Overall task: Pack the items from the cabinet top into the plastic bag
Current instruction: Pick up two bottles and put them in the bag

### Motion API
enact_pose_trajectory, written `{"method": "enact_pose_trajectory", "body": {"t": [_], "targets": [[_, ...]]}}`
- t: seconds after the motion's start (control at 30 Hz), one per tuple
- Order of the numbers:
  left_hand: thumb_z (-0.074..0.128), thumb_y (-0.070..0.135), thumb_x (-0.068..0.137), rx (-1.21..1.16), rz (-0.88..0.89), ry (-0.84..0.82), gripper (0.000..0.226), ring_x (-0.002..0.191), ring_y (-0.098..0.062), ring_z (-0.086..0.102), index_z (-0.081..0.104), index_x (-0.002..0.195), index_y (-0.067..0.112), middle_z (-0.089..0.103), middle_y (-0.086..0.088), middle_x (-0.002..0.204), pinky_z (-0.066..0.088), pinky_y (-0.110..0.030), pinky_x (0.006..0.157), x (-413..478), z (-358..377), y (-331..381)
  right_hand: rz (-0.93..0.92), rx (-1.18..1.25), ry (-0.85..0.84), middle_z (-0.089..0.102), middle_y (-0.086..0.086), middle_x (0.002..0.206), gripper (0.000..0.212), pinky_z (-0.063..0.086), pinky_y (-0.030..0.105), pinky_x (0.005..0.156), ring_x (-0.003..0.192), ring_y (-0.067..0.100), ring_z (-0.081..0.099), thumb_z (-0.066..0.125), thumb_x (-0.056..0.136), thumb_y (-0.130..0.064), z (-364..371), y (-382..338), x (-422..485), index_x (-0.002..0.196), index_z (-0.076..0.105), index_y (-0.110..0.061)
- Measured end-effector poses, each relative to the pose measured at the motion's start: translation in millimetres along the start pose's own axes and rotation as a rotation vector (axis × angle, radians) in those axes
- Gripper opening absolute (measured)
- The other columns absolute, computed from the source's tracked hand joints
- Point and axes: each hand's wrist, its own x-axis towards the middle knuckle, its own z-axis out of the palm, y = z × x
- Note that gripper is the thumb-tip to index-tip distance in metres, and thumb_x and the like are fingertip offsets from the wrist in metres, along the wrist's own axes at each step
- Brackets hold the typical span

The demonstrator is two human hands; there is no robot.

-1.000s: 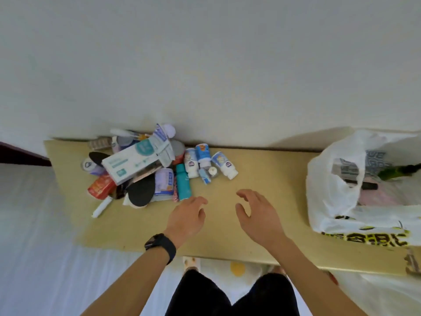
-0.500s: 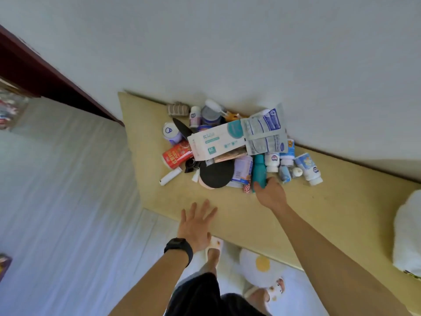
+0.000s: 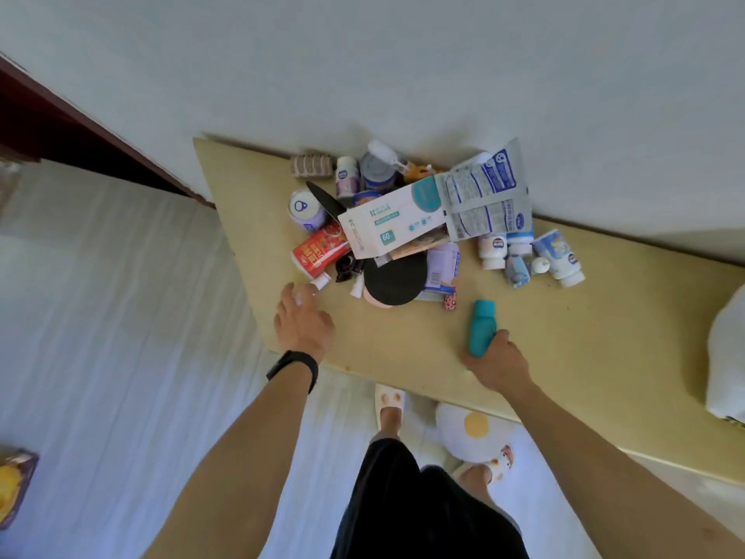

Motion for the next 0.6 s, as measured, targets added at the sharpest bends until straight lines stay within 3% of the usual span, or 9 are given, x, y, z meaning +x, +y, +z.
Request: {"method": "enact_pose_trajectory", "body": {"t": [0.17, 0.27, 0.33, 0.43, 0.6], "targets": [[0.047, 0.018, 0.094, 0.160, 0.168, -0.148, 0.033, 0.107, -0.034, 0.049, 0.053, 0.127, 0.023, 0.045, -0.011, 0.119, 0.045, -0.044, 0.089, 18.4, -3.6, -14.2, 0.013, 0.013, 0.047, 0.054, 0.022, 0.126, 0.074, 0.044, 0.041, 0.086, 0.113, 0.040, 0.056, 0.069, 0.085, -0.045, 13.5, -1.5, -9.6, 0.131, 0.033, 0.002], [0.043, 0.016, 0.093, 0.090, 0.074, -0.247, 0.022, 0.097, -0.036, 0.052, 0.052, 0.113, 0.017, 0.042, -0.011, 0.111, 0.047, -0.041, 0.091, 2.9, 3.8, -15.6, 0.057, 0.079, -0.002, 0.055, 0.020, 0.123, 0.071, 0.046, 0.041, 0.080, 0.109, 0.039, 0.058, 0.070, 0.084, -0.043, 16.6, -1.0, -10.3, 0.127, 0.034, 0.001], [0.044, 0.014, 0.092, 0.015, 0.049, -0.296, 0.019, 0.089, -0.032, 0.050, 0.050, 0.110, 0.016, 0.045, -0.013, 0.111, 0.045, -0.034, 0.086, -11.0, 10.5, -15.4, 0.142, 0.310, -0.134, 0.056, 0.018, 0.119, 0.065, 0.053, 0.043, 0.077, 0.098, 0.033, 0.063, 0.074, 0.081, -0.034, 14.2, 0.8, -12.4, 0.124, 0.036, -0.002], [0.049, 0.009, 0.090, -0.221, -0.026, -0.396, 0.015, 0.081, -0.027, 0.052, 0.046, 0.101, 0.019, 0.053, -0.013, 0.108, 0.042, -0.029, 0.068, -35.0, 13.9, -11.9, 0.219, 0.790, -0.345, 0.062, 0.016, 0.110, 0.055, 0.056, 0.036, 0.075, 0.086, 0.024, 0.067, 0.073, 0.084, -0.014, 3.0, 7.2, -32.6, 0.127, 0.044, 0.001], [0.057, -0.001, 0.087, -0.761, -0.247, -0.520, 0.042, 0.079, -0.020, 0.057, 0.037, 0.113, 0.026, 0.053, -0.010, 0.109, 0.049, -0.032, 0.065, -89.7, 5.0, 8.6, 0.116, 1.093, -0.490, 0.066, 0.010, 0.113, 0.042, 0.052, 0.038, 0.087, 0.104, 0.025, 0.068, 0.065, 0.092, -0.011, -24.6, 29.2, -85.4, 0.130, 0.050, -0.002]]}}
